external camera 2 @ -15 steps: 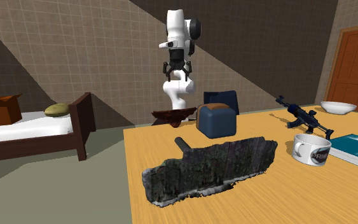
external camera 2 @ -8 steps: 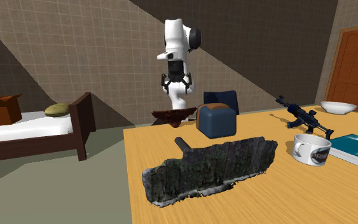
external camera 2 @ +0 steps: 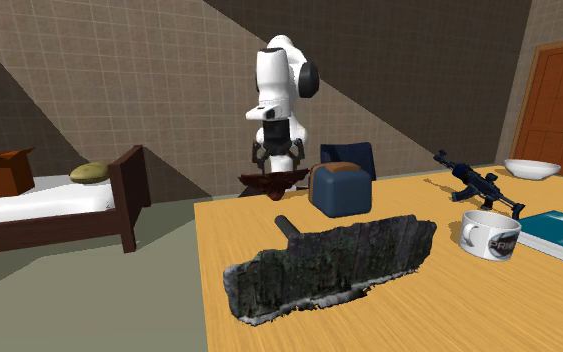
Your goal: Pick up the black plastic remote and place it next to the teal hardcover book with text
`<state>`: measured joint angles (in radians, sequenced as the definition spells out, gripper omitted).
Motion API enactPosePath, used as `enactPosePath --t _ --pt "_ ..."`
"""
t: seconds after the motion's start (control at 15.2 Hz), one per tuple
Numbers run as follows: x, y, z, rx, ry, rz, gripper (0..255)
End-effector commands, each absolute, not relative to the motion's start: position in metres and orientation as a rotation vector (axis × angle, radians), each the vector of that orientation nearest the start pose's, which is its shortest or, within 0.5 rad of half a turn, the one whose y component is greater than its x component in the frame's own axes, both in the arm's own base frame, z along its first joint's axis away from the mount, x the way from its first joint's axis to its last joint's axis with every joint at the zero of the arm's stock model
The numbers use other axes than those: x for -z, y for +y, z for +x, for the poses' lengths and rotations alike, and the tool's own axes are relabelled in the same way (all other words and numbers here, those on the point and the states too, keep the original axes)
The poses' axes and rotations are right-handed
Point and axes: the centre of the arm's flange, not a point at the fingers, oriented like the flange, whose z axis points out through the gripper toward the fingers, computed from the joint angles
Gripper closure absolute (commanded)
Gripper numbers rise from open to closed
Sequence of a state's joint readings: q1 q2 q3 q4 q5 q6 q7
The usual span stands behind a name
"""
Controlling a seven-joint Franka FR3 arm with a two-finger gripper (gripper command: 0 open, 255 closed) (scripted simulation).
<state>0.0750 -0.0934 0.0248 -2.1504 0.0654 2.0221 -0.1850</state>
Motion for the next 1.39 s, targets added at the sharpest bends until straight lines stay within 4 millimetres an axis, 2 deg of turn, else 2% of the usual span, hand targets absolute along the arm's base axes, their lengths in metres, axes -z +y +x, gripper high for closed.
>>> enactPosePath --t 0.0,0.53,1.06,1.32 --pt "-0.423 0.061 0.53 -0.048 -0.446 -3.047 0" --pt "-0.357 0.092 0.606 -0.042 -0.652 -2.994 0" --pt "-0.315 0.096 0.607 -0.041 -0.659 -2.992 0" --pt "-0.315 0.096 0.607 -0.041 -0.659 -2.992 0"
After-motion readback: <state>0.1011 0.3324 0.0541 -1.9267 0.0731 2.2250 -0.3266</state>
